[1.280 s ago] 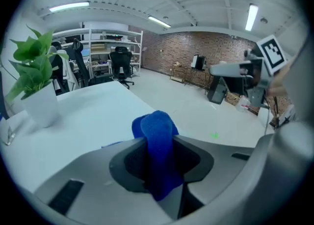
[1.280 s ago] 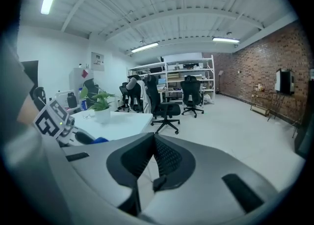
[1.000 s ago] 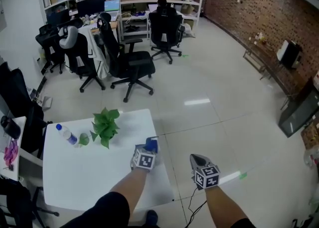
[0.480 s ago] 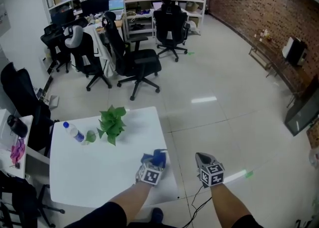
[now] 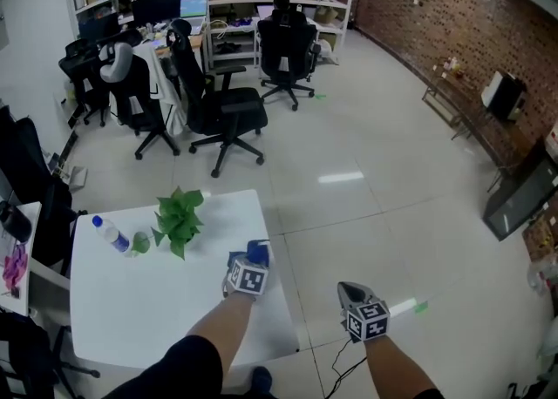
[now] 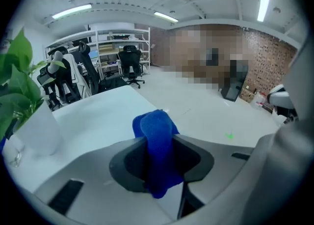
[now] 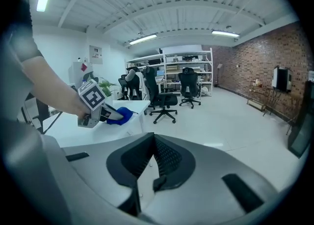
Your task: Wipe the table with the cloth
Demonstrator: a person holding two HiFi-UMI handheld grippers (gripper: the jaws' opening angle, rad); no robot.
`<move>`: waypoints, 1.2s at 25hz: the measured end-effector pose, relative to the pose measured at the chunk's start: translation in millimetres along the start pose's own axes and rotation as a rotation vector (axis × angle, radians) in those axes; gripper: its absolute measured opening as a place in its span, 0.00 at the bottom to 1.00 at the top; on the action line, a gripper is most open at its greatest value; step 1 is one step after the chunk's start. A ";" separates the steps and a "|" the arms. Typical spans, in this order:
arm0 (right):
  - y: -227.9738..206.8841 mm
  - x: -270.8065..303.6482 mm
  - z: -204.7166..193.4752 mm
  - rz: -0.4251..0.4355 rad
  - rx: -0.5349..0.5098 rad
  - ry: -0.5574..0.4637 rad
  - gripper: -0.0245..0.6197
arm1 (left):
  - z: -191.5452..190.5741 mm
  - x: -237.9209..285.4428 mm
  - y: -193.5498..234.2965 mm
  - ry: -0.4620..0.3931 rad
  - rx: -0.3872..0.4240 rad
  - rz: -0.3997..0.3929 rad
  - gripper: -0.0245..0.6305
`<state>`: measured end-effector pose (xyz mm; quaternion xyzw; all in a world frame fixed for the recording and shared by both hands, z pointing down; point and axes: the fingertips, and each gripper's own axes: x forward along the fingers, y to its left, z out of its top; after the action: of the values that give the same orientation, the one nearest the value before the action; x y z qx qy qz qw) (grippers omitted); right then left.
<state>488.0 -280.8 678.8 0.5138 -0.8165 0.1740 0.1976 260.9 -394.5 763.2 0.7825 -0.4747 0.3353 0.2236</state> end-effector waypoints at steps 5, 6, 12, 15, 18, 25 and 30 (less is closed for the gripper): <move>-6.0 -18.4 -10.2 -0.026 0.019 0.011 0.06 | -21.0 -21.9 -38.2 0.015 0.039 -0.060 0.21; -2.2 -21.7 -12.4 -0.026 0.030 0.009 0.06 | -29.1 -27.1 -47.4 0.025 0.050 -0.081 0.21; 38.6 -26.1 5.3 0.017 0.020 -0.044 0.06 | -51.5 -72.1 -54.2 0.020 0.004 -0.142 0.21; 65.0 -23.5 25.5 0.051 -0.026 -0.072 0.06 | -52.0 -106.1 -31.8 -0.025 -0.053 -0.140 0.21; 110.7 -15.9 38.8 0.101 -0.074 -0.089 0.06 | -65.4 -146.1 12.0 -0.067 -0.081 -0.106 0.21; 289.6 19.0 86.2 0.290 -0.186 -0.123 0.06 | -143.8 -273.4 162.3 -0.110 -0.161 0.019 0.21; 455.9 55.8 90.1 0.460 -0.264 -0.099 0.07 | -267.1 -377.6 269.7 -0.087 -0.245 0.123 0.21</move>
<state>39.2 -180.1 592.2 0.2928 -0.9360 0.0811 0.1778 -185.9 -113.3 673.7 0.7325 -0.5683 0.2538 0.2757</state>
